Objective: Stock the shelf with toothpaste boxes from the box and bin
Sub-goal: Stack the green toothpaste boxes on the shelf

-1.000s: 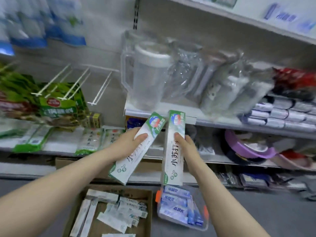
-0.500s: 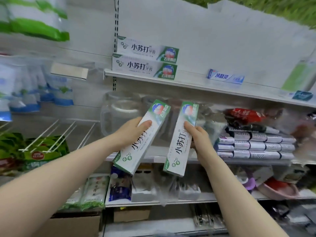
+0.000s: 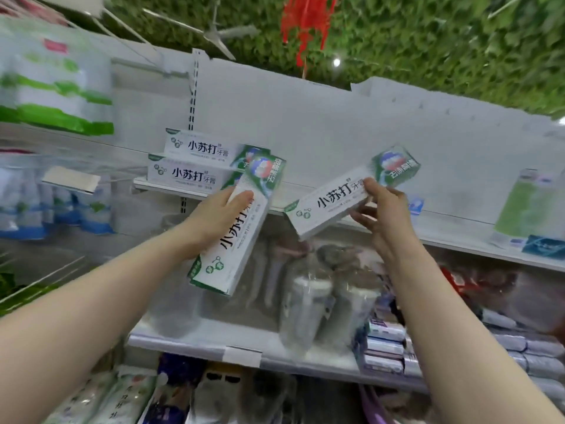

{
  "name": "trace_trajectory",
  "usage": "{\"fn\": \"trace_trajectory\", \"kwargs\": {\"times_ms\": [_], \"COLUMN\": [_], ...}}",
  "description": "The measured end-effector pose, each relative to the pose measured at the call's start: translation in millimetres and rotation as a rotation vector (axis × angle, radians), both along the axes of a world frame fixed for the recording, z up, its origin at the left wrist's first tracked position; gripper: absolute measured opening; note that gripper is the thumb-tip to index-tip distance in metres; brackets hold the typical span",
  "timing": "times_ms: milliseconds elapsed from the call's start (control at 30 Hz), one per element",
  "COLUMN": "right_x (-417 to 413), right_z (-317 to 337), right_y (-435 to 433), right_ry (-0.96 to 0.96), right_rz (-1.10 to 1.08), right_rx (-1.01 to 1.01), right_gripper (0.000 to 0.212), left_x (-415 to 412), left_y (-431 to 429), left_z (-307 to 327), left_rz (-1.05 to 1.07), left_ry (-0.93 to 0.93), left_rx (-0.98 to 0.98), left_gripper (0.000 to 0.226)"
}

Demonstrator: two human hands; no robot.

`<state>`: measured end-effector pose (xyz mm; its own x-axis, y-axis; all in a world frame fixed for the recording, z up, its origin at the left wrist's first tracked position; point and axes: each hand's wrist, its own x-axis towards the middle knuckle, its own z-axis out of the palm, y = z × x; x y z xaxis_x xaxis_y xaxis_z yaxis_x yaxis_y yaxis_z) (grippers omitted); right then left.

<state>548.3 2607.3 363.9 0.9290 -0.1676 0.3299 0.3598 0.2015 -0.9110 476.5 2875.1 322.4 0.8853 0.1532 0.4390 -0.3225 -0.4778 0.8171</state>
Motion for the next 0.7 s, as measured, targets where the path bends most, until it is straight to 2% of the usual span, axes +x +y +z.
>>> {"fn": "trace_trajectory", "kwargs": {"times_ms": [67,167,333,400,500,533,600,700], "right_x": [14,38,71,77,81,83,85,89], "right_z": [11,17,-2,-7,-10,-11,-15,-23], "right_y": [-7,-11,-6,-8,-19,-25,-33,-43], "right_ry": [-0.016,-0.03,-0.03,-0.05,-0.06,-0.06,-0.076,-0.083], "right_rz": [0.021,0.08,0.12,0.092,0.009,-0.021,-0.073,-0.179], "right_rx": [0.093,0.178,0.111,0.128,0.243,0.278,0.286,0.044], "right_gripper": [0.04,0.051,0.054,0.068,0.108,0.113,0.102,0.063], "left_x": [7,14,19,22,28,30,34,38], "left_y": [-1,-3,-10,-10,-10,-12,-16,-24], "left_z": [3,6,6,5,3,3,1,0], "left_rz": [0.061,0.085,0.131,0.117,0.112,0.108,0.09,0.085], "left_ry": [-0.022,-0.043,-0.062,-0.057,-0.024,-0.022,-0.025,-0.061], "left_rx": [-0.071,-0.17,-0.172,-0.154,-0.11,-0.102,-0.11,-0.064], "left_gripper": [0.031,0.028,0.027,0.027,0.029,0.029,0.028,0.024]}}
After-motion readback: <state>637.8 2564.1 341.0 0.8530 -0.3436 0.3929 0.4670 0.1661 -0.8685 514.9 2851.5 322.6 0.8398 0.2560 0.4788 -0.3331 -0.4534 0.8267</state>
